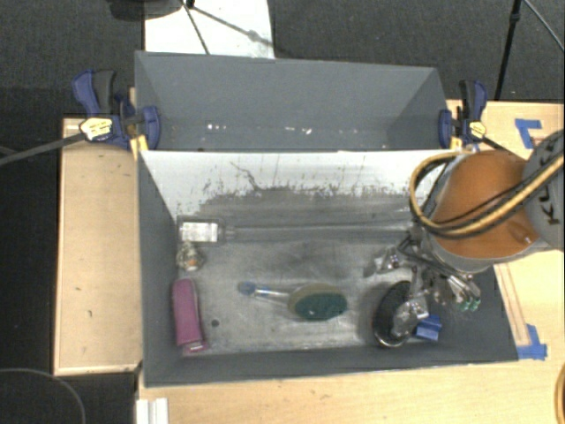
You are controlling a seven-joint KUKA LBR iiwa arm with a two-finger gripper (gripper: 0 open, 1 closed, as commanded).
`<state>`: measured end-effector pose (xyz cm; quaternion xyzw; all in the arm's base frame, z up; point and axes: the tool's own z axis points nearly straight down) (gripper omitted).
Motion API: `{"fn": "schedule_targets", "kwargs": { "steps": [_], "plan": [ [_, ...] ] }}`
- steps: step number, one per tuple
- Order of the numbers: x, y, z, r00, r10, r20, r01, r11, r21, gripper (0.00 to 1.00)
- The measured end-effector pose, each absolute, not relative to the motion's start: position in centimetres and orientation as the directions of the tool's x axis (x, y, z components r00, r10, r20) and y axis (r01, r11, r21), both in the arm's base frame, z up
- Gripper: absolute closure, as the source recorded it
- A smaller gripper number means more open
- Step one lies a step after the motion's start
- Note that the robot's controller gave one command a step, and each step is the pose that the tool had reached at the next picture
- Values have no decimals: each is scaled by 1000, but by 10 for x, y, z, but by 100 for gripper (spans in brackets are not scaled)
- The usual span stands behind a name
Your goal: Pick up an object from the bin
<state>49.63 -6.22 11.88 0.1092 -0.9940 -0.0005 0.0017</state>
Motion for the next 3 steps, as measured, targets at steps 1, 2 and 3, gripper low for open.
{"fn": "schedule_targets", "kwargs": {
  "steps": [1, 2, 3],
  "plan": [
    [488, -80, 74, -793, -609, -10, -609, 794, -9, 0],
    [487, -79, 74, -792, -610, -10, -610, 792, -8, 100],
    [505, -74, 237, -512, -859, -4, -859, 512, -6, 100]
  ]
}}
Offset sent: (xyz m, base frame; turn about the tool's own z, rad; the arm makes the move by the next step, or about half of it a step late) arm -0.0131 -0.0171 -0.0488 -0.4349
